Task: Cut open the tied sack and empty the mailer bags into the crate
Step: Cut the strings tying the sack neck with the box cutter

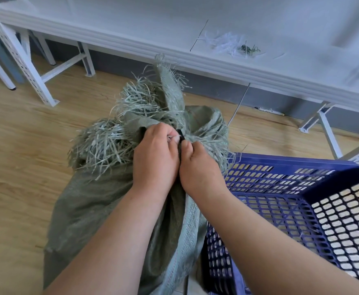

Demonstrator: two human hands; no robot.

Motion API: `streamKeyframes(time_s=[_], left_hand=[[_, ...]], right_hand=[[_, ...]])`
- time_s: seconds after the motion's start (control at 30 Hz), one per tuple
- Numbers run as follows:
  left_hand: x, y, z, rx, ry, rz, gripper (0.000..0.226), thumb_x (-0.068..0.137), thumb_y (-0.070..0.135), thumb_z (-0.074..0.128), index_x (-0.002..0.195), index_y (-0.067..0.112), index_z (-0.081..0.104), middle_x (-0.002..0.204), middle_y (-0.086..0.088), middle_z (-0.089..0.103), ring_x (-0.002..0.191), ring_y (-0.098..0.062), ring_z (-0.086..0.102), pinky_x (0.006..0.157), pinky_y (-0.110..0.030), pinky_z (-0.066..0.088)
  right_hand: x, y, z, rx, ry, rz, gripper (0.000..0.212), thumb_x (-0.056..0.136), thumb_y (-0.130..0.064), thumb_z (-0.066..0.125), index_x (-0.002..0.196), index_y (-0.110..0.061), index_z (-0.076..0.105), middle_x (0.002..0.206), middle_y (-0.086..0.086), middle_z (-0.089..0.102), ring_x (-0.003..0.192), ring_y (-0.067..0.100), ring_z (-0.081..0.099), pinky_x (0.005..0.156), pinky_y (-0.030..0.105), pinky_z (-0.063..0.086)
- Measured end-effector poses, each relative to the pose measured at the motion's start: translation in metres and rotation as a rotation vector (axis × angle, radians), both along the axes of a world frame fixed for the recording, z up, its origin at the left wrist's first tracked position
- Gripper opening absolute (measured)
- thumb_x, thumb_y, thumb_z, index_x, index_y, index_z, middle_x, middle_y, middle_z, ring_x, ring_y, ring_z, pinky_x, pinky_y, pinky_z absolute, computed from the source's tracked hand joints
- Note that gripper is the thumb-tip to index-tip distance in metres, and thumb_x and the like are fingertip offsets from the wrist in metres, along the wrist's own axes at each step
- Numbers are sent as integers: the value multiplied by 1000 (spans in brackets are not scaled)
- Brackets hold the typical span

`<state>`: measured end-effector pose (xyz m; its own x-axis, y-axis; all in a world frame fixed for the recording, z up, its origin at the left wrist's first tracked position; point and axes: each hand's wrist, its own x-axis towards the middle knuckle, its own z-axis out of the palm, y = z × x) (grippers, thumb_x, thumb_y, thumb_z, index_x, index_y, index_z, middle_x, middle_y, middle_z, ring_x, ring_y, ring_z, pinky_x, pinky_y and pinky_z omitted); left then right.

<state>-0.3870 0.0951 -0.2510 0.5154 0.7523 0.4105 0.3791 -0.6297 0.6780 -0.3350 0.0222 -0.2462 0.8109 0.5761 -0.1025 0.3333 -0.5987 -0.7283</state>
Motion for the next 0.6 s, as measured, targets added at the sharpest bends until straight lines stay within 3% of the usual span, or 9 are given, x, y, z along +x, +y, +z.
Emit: streamKeyframes(time_s=[0.17, 0.27, 0.33, 0.43, 0.5, 0.6], left_hand=[[0, 1, -1, -43, -100, 27, 4, 92, 14, 58, 94, 13, 61, 96, 3, 63, 84, -16, 55, 69, -19, 33], [-2, 6, -2, -89, -129, 28, 3, 92, 17, 59, 92, 14, 61, 91, 8, 60, 81, -8, 50, 69, -14, 29], [-3, 6, -1, -131, -112, -2, 2, 92, 20, 60, 91, 18, 60, 91, 9, 62, 82, -8, 53, 69, -15, 31], [-4, 8, 6, -250, -76, -31, 4, 90, 29, 61, 88, 29, 58, 92, 13, 65, 87, -10, 59, 73, -26, 41], [-8, 12, 15, -282, -46, -53, 6, 87, 32, 65, 83, 32, 61, 90, 14, 65, 88, -10, 59, 75, -29, 45], [-16, 21, 30, -229, -18, -34, 9, 82, 33, 70, 76, 34, 63, 89, 14, 63, 86, -13, 57, 74, -31, 45]], right_hand=[[7, 0, -5, 25, 12, -1, 35, 101, -46, 22, 98, -19, 45, 106, 15, 62, 103, 36, 56, 72, 34, 28], [-2, -12, -9, 199, 12, -83, 35, 95, -57, 30, 89, -25, 43, 79, -5, 60, 89, 29, 57, 68, 33, 31], [0, -21, -8, 332, -25, -168, 36, 90, -61, 40, 86, -26, 45, 68, -12, 54, 74, 16, 56, 63, 31, 36], [12, -28, -3, 415, -55, -187, 20, 86, -47, 60, 87, -28, 54, 71, -15, 60, 69, -1, 55, 65, 19, 41], [18, -26, 2, 421, -44, -133, 10, 85, -33, 67, 90, -29, 60, 76, -15, 65, 72, 0, 58, 70, 22, 45], [21, -21, 10, 477, 41, -60, 12, 83, -20, 70, 92, -28, 65, 79, -13, 68, 72, 0, 61, 74, 25, 50]])
